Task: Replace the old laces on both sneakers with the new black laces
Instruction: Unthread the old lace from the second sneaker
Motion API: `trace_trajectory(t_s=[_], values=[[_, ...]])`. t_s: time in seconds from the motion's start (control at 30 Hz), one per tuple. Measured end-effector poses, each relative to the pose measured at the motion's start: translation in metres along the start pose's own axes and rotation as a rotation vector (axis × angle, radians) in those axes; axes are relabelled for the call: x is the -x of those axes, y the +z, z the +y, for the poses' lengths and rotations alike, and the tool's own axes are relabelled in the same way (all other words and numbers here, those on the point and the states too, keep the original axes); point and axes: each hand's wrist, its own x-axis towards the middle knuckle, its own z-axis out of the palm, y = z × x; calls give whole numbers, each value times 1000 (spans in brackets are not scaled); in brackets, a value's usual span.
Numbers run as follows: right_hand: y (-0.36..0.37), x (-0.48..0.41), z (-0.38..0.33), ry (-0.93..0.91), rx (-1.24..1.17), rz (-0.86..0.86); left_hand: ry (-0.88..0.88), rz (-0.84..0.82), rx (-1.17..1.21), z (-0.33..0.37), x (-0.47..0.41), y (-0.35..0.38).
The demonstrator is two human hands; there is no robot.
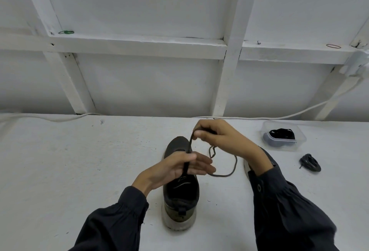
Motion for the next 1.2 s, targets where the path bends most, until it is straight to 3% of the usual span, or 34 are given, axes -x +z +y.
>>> trace_trajectory(t_s=[0.23,0.4,0.5,0.6,0.73,0.83,0.93,1.1,1.2], values=[[27,-8,35,138,-92,115,54,-40,-59,2,0,4],[64,17,45,190,-88,34,140,44,-7,15,1,1],[81,28,39,145,92,-34,156,97,-6,21,0,-2],[74,34,33,90,211,-112,171,117,-34,21,-2,-6],[44,34,15,62,170,-173,99,146,-54,14,-4,-10],[21,28,5,85,51,-157,71,171,-14,9,-5,-10],[6,19,-2,71,28,-143,83,91,28,7,-5,-6],[-3,-1,3,22,25,-57,70,15,-49,5,-4,0],[7,-9,11,16,-107,33,92,-13,-88,6,-4,3]])
